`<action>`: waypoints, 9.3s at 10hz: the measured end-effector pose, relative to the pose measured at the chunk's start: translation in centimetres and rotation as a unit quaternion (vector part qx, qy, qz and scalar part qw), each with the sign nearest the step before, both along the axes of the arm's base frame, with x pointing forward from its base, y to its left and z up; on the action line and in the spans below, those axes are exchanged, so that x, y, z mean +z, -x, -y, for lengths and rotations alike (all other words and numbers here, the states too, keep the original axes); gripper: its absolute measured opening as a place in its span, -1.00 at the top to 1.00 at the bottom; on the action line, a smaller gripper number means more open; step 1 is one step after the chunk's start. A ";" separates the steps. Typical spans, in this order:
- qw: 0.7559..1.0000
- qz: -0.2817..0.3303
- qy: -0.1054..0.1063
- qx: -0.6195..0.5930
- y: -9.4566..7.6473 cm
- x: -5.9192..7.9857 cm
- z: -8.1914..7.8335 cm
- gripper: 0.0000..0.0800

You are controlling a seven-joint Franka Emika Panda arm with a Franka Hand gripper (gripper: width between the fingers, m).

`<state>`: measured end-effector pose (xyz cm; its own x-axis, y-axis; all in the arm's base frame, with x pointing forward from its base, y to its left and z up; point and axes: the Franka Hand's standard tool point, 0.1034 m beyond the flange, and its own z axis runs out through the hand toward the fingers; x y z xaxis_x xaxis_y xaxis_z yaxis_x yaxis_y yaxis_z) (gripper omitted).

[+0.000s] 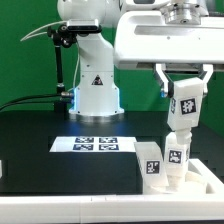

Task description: Assemble stool

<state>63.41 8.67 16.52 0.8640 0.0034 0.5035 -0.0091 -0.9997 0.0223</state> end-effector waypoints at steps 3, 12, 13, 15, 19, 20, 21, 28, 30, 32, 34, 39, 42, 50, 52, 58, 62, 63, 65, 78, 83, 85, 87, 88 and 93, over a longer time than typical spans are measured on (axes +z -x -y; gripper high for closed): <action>0.998 -0.034 0.032 0.041 0.8 -1.5 -2.4 0.19; 0.993 -0.029 0.075 0.088 0.6 -4.8 -2.6 0.19; 0.992 -0.025 0.077 0.094 0.6 -5.0 -3.2 0.19; 0.992 -0.029 0.076 0.094 1.0 -6.1 -4.1 0.19; 0.992 -0.031 0.079 0.091 0.8 -6.8 -3.6 0.19; 0.992 -0.031 0.080 0.091 0.7 -6.8 -3.5 0.19; 0.992 -0.031 0.080 0.091 0.8 -6.8 -3.5 0.19; 0.991 -0.034 0.088 0.095 0.5 -6.8 -1.9 0.19; 0.991 -0.034 0.089 0.094 0.5 -6.9 -1.8 0.19; 0.991 -0.033 0.089 0.094 0.4 -6.9 -1.8 0.19; 0.991 -0.031 0.088 0.092 0.4 -7.3 -1.7 0.19; 0.992 -0.027 0.088 0.092 0.6 -8.7 -2.2 0.19; 0.993 -0.022 0.082 0.087 0.6 -8.7 -2.8 0.19; 0.993 -0.023 0.083 0.087 0.6 -8.7 -2.9 -0.62; 0.992 -0.024 0.084 0.091 0.5 -8.4 -3.0 -0.62; 0.987 -0.133 0.028 0.082 -1.0 -2.6 -2.2 -0.62; 0.964 -0.252 0.035 0.078 -1.1 -2.1 -0.9 -0.62; 0.964 -0.252 0.035 0.078 -1.1 -2.1 -0.8 -0.62; 0.964 -0.252 0.032 0.081 -1.1 -2.5 -0.9 -0.62; 0.835 -0.258 0.147 0.463 -0.3 -7.0 -3.3 -0.62; 0.754 -0.251 0.190 0.576 -0.3 -7.0 -2.3 -0.62; 0.733 -0.250 0.200 0.600 -0.4 -7.0 -1.9 -0.62; 0.737 -0.250 0.199 0.596 -0.4 -7.1 -1.8 -0.62; 0.740 -0.254 0.197 0.591 -0.3 -7.2 -1.9 -0.62; 0.761 -0.273 0.181 0.560 -0.3 -8.7 -4.0 -0.30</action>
Offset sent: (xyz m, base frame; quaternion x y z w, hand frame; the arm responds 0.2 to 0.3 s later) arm 0.0074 -0.0078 -0.0136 -0.1305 -0.0500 -0.2243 0.9645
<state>63.69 12.66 7.79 0.2966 0.9449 -0.1381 0.9538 -0.3005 -0.0074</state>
